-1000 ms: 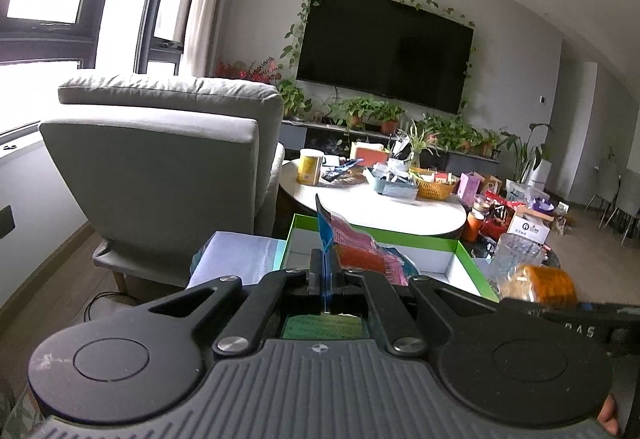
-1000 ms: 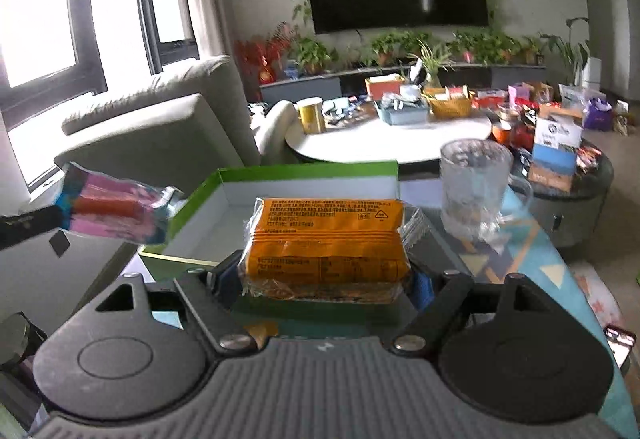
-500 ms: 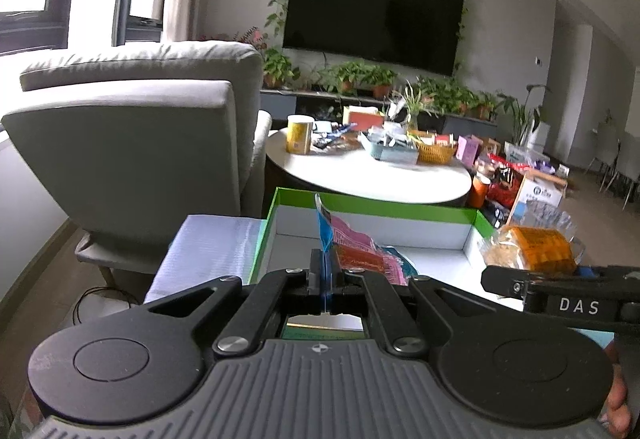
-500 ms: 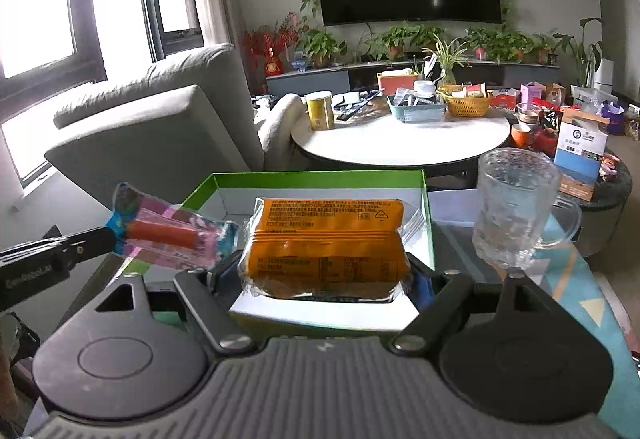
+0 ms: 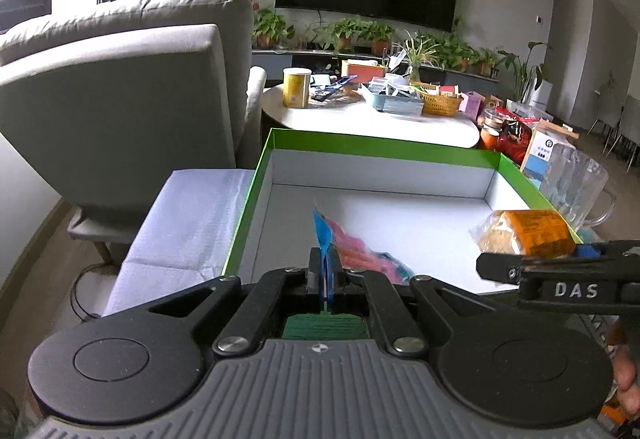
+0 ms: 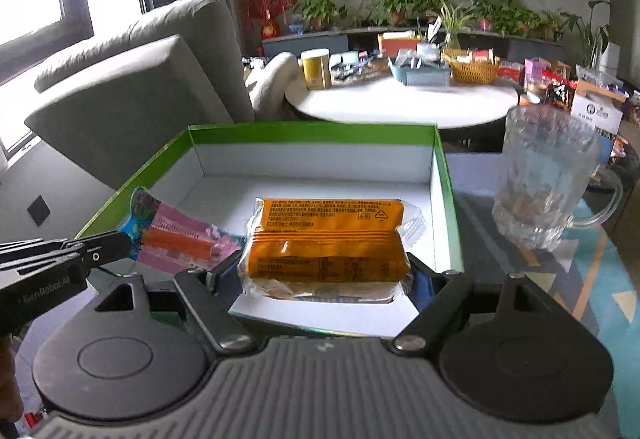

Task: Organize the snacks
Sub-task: 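Lower both packets into the green box and open both grippers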

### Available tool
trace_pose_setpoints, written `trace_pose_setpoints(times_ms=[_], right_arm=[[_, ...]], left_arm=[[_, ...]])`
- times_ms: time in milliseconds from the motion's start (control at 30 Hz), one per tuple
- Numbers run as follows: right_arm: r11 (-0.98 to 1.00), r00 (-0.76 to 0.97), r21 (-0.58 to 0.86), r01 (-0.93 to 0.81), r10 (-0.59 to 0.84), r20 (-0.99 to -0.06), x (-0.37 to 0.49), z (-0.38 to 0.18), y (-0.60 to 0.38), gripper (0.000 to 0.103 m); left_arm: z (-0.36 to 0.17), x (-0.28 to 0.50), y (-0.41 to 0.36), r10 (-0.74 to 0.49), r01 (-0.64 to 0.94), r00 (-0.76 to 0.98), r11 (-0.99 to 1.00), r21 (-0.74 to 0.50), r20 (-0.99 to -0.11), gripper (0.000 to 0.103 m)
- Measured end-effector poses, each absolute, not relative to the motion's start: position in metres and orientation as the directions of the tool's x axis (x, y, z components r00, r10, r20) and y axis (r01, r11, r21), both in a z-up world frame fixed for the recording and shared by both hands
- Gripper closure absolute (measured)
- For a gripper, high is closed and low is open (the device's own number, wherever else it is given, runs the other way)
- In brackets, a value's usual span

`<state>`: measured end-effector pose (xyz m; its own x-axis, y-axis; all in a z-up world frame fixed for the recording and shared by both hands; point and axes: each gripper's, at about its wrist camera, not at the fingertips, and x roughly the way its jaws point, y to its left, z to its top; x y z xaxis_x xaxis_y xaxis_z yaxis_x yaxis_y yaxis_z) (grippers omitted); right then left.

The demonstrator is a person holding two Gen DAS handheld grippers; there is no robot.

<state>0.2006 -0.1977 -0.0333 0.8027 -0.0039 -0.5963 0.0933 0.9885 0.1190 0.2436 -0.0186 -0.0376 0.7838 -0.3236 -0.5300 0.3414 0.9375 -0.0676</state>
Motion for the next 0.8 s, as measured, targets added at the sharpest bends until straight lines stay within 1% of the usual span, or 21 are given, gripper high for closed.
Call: trace_pose_setpoints(times_ms=[167,400,700,800], right_arm=[[0.993,0.797,0.067,0.097,-0.037,-0.603,0.203,-0.038,-0.194,0.050],[0.995,0.771,0.057,0.083,-0.028,-0.636,0.198,-0.036,-0.198,0.050],[0.996,0.757,0.055,0.064,-0.012,-0.654,0.180,-0.034,-0.203,0.050],[0.997,0.760,0.057,0.058,-0.008,-0.650,0.173,-0.033,-0.204,0.049]], left_arm=[[-0.035,0.236,-0.023,-0.305,0.355,0.776,0.935,-0.018,-0.552,0.100],[-0.030,0.225,-0.018,-0.347,0.369,0.715,0.925,-0.093,-0.607,0.100],[-0.027,0.195,-0.015,-0.358,0.377,0.697,0.920,-0.107,-0.621,0.100],[-0.024,0.187,-0.013,-0.349,0.369,0.702,0.924,-0.102,-0.621,0.097]])
